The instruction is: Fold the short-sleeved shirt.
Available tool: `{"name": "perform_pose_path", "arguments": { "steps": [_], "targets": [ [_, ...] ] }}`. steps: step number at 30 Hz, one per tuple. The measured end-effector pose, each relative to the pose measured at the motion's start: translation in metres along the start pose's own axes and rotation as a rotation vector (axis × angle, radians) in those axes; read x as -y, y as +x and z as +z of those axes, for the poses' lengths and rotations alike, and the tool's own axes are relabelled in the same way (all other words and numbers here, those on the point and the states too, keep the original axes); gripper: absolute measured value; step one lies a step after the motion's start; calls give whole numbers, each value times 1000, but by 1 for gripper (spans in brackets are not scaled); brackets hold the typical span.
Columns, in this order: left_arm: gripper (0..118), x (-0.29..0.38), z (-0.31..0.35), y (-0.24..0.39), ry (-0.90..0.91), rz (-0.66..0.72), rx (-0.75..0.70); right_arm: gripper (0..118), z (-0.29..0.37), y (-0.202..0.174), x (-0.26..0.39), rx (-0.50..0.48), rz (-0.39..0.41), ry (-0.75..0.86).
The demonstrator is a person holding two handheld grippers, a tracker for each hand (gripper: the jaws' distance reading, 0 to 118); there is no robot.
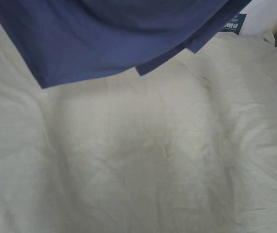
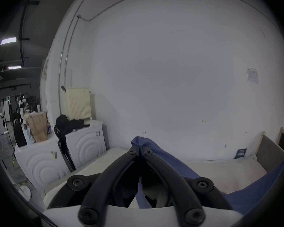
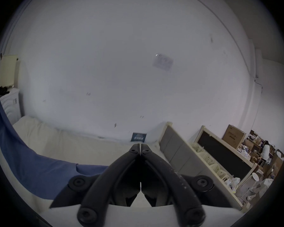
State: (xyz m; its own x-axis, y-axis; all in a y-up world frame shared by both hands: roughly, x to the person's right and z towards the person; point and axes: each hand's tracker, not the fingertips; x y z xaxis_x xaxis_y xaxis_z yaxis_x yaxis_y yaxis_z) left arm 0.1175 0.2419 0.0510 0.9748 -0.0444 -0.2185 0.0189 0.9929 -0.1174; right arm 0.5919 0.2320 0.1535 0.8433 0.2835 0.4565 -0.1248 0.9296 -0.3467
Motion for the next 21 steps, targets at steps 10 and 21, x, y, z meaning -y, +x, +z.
{"name": "perform_pose_path", "arguments": {
  "steps": [10,21],
  "targets": [
    [2,82,-34,13,-132,-17,64,0,-23,20,30,11,-93,-57],
    [2,272,41,-38,-374,-22,223,0,19,54,244,-99,-132,-322]
  ]
}}
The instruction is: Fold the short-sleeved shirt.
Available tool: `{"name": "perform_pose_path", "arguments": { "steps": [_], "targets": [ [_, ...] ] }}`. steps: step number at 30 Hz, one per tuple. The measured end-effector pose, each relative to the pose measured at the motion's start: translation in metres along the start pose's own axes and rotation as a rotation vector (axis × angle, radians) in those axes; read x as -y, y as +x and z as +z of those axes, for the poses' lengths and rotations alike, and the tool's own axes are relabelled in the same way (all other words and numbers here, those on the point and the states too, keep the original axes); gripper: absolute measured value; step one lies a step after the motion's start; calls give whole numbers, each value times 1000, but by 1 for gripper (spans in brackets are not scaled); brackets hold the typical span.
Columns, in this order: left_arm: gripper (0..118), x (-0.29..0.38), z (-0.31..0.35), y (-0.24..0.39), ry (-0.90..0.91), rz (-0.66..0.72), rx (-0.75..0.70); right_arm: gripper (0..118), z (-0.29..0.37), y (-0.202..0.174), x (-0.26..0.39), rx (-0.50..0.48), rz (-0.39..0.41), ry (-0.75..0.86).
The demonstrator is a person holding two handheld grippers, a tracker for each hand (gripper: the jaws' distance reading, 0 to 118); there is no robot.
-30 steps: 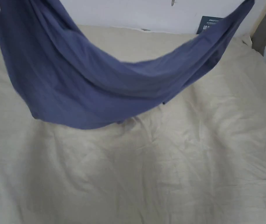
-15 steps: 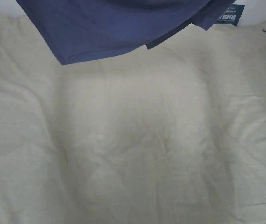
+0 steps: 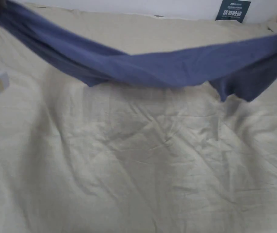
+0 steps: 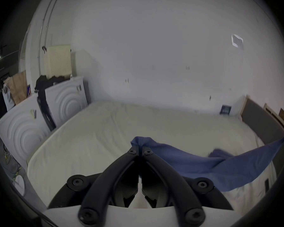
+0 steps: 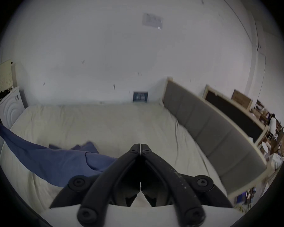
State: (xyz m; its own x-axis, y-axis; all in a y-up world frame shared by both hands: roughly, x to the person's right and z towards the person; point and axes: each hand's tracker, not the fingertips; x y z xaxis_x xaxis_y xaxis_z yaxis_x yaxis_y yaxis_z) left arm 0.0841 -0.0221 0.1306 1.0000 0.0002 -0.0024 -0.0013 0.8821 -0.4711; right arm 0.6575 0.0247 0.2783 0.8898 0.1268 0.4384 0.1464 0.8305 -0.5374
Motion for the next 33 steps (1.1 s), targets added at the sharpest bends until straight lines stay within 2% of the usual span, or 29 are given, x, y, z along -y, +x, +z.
{"name": "perform_pose_path", "arguments": {
  "steps": [5,7,10,13,15,16,18,19,20,21,22,23,25,27,31,33],
  "targets": [
    [2,115,28,-22,-171,-16,-7,0,14,32,120,-17,-83,-161],
    [2,158,36,-32,-237,25,-17,0,8,53,162,-15,-133,-235],
    [2,208,48,-43,-307,32,-40,0,17,65,219,-13,-192,-301],
    [2,248,60,-56,-360,99,-52,0,28,70,269,12,-195,-346],
    [2,267,66,-63,-390,145,-78,0,34,75,292,67,-150,-384],
    [2,277,69,-67,-401,174,-82,0,37,80,303,74,-177,-405],
    [5,288,71,-70,-428,236,-88,0,43,91,318,11,-288,-426],
    [24,292,71,-70,-429,259,-90,0,47,91,322,21,-306,-413],
    [53,293,72,-68,-424,240,-111,2,52,88,322,22,-285,-390],
    [86,293,72,-68,-424,223,-130,11,55,86,321,10,-263,-377],
    [118,291,72,-69,-425,219,-127,43,59,85,318,2,-251,-362],
    [118,287,74,-70,-417,221,-132,71,63,83,315,-13,-250,-337],
    [114,266,85,-72,-302,227,-131,103,72,76,302,-73,-235,-285],
    [114,244,93,-69,-246,183,-122,109,85,66,287,-97,-205,-201],
    [118,200,126,-41,33,-2,-103,114,117,35,249,-118,-70,13],
    [118,185,145,-24,148,-43,-66,118,132,21,233,-137,-57,92]
  ]
}}
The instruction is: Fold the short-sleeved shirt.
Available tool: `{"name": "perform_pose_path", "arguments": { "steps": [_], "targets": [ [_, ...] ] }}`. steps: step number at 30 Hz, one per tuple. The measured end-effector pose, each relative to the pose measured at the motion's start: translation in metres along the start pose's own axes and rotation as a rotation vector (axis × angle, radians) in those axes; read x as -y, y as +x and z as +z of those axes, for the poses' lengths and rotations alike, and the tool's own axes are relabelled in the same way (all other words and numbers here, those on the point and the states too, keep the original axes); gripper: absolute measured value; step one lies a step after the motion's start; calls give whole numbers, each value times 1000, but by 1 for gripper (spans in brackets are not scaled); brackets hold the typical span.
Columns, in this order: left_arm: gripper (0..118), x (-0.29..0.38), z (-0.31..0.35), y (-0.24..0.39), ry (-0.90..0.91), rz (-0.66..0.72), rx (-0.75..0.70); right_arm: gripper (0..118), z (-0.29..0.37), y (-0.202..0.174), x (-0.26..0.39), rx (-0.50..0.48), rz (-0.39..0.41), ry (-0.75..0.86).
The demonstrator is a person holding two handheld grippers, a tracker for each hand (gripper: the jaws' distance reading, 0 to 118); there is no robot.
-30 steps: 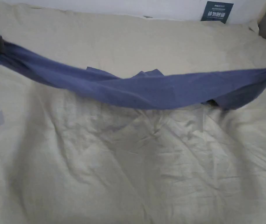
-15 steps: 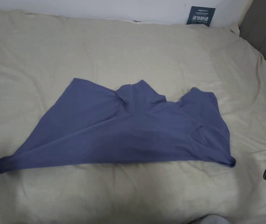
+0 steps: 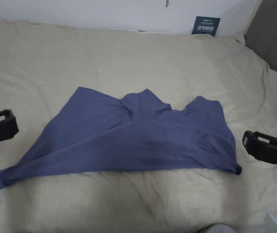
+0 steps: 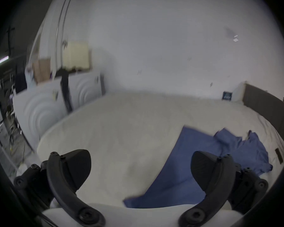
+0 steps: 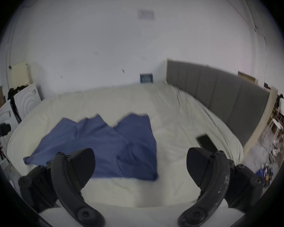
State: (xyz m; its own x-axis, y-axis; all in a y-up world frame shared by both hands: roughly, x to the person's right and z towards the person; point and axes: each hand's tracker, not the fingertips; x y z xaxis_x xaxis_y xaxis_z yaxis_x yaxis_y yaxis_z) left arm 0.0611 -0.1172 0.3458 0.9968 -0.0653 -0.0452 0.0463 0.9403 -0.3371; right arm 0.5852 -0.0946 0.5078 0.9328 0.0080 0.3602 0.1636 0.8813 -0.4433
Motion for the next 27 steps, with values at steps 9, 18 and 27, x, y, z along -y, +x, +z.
{"name": "perform_pose_path", "arguments": {
  "steps": [9,18,27],
  "targets": [
    [118,-29,71,75,275,-59,148,118,35,-59,-16,-63,14,254],
    [16,-11,85,101,257,-67,252,39,55,-86,-6,-122,10,334],
    [0,-9,85,100,193,-41,262,1,47,-82,2,-109,-33,279]
  ]
}}
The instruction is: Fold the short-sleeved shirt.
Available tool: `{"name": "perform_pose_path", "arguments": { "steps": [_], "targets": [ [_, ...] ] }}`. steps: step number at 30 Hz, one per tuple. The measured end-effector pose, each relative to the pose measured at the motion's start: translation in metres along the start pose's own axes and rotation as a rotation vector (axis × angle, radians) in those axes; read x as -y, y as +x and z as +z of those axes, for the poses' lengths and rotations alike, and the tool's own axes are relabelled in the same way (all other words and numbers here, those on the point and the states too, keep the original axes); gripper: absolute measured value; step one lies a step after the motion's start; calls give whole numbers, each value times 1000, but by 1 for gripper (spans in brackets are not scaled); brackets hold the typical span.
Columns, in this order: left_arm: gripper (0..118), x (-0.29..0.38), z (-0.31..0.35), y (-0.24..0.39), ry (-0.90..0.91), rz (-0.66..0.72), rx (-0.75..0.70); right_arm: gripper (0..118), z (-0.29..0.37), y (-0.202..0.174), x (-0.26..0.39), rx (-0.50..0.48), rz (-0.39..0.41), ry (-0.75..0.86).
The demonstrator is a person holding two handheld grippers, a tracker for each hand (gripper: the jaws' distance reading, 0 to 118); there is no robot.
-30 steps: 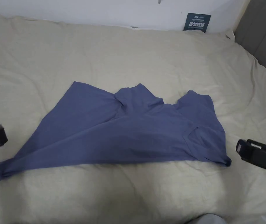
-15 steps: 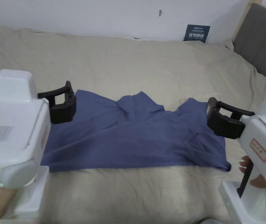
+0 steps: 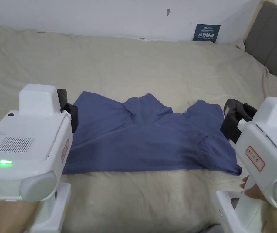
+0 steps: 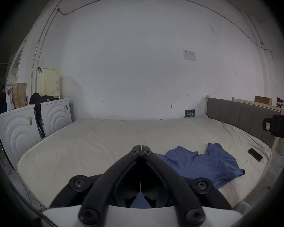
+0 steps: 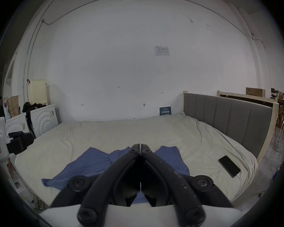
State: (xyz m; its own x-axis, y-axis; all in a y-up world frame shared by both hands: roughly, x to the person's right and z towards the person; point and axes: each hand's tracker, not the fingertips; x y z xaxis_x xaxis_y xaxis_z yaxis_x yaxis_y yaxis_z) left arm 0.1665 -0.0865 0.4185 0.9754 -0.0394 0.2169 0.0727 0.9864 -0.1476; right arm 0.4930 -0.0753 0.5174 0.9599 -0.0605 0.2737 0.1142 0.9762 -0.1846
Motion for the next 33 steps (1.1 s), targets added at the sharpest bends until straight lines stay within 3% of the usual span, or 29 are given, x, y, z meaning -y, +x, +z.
{"name": "perform_pose_path", "arguments": {
  "steps": [6,8,9,10,11,13,20,22,25,29,30,31,32,33],
  "targets": [
    [1,-7,-15,-20,-119,22,-15,1,-1,2,4,-4,-8,-25],
    [25,-7,-27,-31,-216,8,-37,1,-1,3,5,-2,-5,-35],
    [47,-7,-34,-38,-270,9,-31,1,-2,4,6,-1,-6,-37],
    [79,-6,-41,-46,-332,19,-31,1,-5,6,8,-1,-6,-43],
    [98,-4,-50,-55,-382,44,-49,1,-7,8,9,0,-7,-46],
    [118,1,-62,-69,-446,63,-65,1,-10,10,11,6,-5,-57],
    [118,47,-107,-134,-763,171,-33,1,-20,3,19,4,12,-122],
    [118,70,-118,-149,-888,168,-84,1,-25,1,23,5,16,-139],
    [118,103,-124,-162,-936,114,-159,1,-32,-2,28,7,19,-166],
    [115,134,-125,-169,-1037,175,-169,1,-41,-7,31,7,25,-196],
    [105,140,-125,-169,-1043,186,-157,1,-44,-8,32,5,30,-202],
    [74,144,-125,-168,-1044,188,-158,1,-46,-6,32,6,35,-207],
    [53,147,-125,-167,-1035,189,-169,1,-49,-7,33,6,39,-213],
    [48,149,-124,-166,-1024,201,-175,1,-52,-8,34,3,42,-218]
  ]
}}
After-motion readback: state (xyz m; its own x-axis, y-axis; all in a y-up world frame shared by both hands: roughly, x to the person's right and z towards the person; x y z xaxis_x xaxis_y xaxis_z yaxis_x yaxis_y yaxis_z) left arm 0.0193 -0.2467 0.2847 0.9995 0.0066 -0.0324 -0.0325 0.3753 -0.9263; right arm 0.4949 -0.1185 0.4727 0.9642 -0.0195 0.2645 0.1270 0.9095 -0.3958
